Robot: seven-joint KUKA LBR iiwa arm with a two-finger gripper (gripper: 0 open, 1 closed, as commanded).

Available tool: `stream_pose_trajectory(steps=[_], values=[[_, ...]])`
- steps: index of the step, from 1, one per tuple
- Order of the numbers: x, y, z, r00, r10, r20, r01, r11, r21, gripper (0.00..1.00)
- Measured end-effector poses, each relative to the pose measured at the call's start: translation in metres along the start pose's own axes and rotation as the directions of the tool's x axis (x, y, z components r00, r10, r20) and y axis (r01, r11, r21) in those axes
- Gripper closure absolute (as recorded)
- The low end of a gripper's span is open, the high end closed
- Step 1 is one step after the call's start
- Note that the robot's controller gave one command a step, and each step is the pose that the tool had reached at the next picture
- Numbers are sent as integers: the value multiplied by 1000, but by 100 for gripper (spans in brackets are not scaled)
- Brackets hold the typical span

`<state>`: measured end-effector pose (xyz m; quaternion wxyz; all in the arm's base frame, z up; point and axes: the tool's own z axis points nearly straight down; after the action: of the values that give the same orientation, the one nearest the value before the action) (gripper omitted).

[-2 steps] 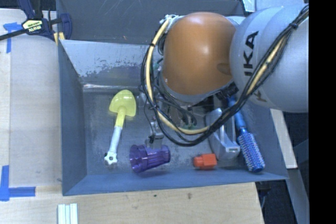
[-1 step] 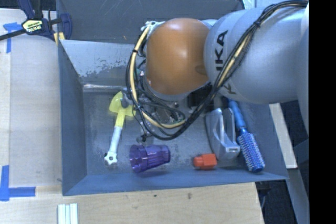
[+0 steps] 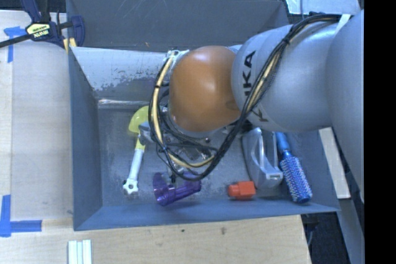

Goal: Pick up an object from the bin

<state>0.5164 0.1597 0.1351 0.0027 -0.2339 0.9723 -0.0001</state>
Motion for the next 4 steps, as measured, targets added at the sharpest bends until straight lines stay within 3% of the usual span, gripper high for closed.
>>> stream_pose_trajectory(steps=[1,2,3,4], values=[[-19,-5,34,999,-45,10,45,999,3,0],[-39,-1,58,976,-216,10,216,976,5,0],[-50,-16,61,968,-250,12,250,968,5,100],[-50,-16,61,968,-250,12,250,968,5,100]])
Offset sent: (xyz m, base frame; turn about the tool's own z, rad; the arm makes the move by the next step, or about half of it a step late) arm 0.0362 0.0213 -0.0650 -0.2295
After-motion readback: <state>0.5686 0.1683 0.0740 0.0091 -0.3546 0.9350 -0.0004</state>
